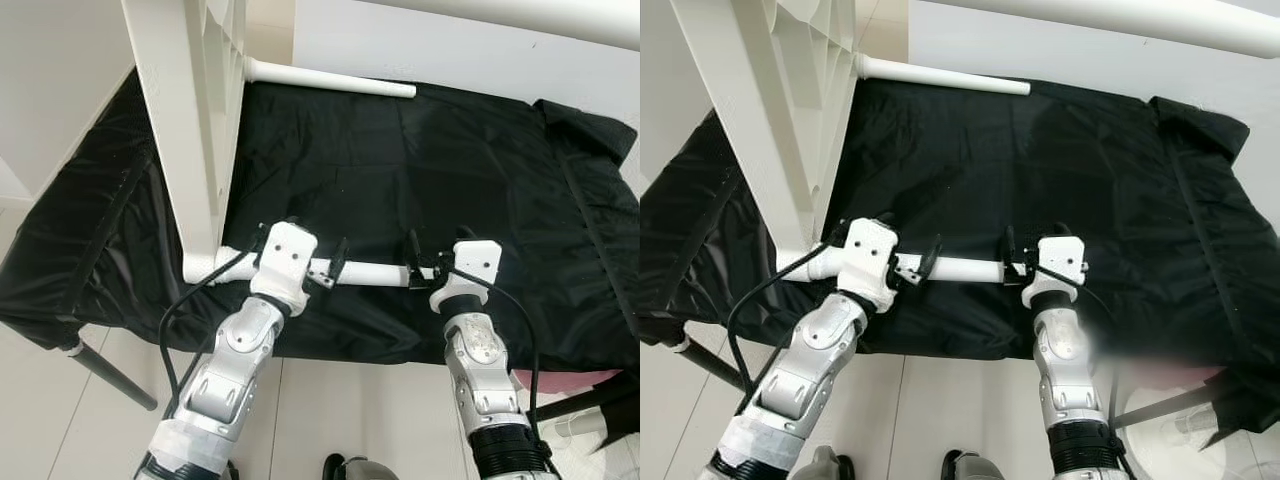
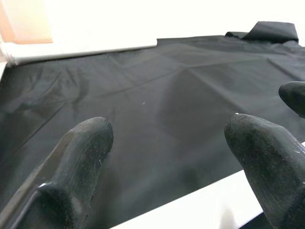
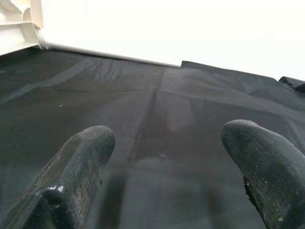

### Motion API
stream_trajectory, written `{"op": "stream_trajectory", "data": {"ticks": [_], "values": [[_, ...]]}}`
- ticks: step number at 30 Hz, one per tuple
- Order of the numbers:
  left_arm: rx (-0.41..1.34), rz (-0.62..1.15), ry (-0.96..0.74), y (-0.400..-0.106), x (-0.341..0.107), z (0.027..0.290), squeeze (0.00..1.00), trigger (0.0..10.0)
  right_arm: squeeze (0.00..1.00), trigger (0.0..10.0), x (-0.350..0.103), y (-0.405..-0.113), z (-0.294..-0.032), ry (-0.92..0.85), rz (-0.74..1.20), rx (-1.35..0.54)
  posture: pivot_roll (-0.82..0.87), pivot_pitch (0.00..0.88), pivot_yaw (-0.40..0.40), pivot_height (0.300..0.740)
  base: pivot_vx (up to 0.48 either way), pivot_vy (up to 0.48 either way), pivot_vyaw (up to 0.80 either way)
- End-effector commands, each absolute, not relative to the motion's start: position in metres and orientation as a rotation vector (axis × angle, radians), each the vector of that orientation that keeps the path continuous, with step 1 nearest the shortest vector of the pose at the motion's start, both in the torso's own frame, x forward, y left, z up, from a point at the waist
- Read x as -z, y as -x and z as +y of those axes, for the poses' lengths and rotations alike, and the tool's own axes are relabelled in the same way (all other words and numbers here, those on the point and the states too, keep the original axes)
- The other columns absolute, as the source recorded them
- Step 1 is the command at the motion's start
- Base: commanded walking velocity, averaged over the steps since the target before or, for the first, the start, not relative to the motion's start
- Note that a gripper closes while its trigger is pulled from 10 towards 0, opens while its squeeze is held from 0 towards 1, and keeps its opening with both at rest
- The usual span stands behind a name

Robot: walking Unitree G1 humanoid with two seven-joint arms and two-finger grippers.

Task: Building children table

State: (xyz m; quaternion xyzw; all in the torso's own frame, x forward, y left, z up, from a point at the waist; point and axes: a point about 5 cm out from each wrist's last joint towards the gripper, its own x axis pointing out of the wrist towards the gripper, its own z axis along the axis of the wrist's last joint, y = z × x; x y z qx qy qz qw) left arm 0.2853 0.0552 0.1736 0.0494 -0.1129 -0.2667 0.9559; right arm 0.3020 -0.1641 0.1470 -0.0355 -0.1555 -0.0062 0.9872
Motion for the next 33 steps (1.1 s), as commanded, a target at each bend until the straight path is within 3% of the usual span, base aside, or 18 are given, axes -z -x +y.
{"op": "stream_trajectory", "data": {"ticks": [1,10,20,23,33], "values": [[0.571,-0.223,-0.104,-0.283,-0.171,0.049,0.0,10.0,0.0,10.0,-0.143,-0.3,-0.169,0.083,-0.303,0.024,0.01,0.109,-0.084,0.74,0.0,-0.337,0.0],[0.565,-0.225,-0.107,-0.284,-0.17,0.049,0.0,10.0,0.0,10.0,-0.143,-0.3,-0.169,0.085,-0.299,0.02,0.01,0.109,-0.086,0.74,0.0,-0.302,0.0],[0.45,-0.214,-0.056,-0.291,-0.176,0.054,0.0,10.0,0.0,10.0,-0.145,-0.301,-0.168,0.091,-0.303,0.011,0.01,0.111,-0.087,0.74,0.0,0.0,0.0],[0.381,-0.173,0.027,-0.297,-0.178,0.065,0.0,10.0,0.0,10.0,-0.145,-0.3,-0.169,0.099,-0.305,0.006,0.01,0.121,-0.085,0.74,0.0,0.0,0.0],[0.256,-0.105,0.08,-0.304,-0.175,0.086,0.0,10.0,0.0,10.0,-0.149,-0.3,-0.172,0.123,-0.318,0.007,0.01,0.129,-0.079,0.74,0.0,0.0,0.0]]}}
